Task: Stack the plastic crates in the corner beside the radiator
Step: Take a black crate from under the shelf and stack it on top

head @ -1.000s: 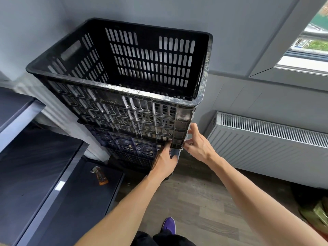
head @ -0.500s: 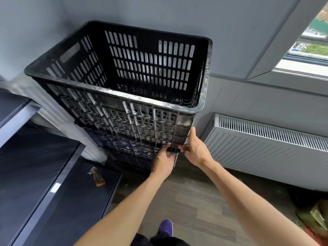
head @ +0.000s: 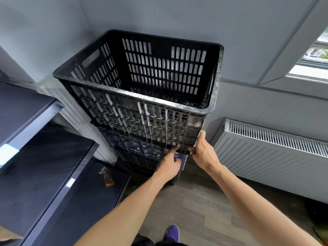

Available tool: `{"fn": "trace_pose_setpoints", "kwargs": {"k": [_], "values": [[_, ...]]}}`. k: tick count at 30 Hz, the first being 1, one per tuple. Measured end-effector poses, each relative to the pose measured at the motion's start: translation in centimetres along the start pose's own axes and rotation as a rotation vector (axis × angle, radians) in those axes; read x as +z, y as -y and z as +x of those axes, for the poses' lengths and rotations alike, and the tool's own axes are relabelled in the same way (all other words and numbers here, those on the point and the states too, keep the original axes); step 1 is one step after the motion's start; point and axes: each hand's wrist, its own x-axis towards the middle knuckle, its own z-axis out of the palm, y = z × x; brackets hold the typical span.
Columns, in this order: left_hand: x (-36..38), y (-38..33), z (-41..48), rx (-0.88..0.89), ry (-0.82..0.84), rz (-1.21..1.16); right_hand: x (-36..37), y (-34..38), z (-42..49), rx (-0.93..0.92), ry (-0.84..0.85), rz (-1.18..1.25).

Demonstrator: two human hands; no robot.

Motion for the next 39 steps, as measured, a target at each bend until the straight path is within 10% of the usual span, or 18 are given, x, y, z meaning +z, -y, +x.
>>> {"fn": "trace_pose_setpoints", "kwargs": {"k": [14,32,39], "values": [[-2.3,1.5,0.6,-0.035,-0.174,0.335,0.4,1.3,-0.4,0.075,-0.067,-0.003],[-4.3,2.4,0.7,-0.022,0.304,0.604,0.3,0.8,-0.1,0.038,-0.054,-0.251],[-3.2,4.1,-2.2,0.109,0.129,0.474,0.3,1.4,-2.0,0.072,0.016,-0.268]]}}
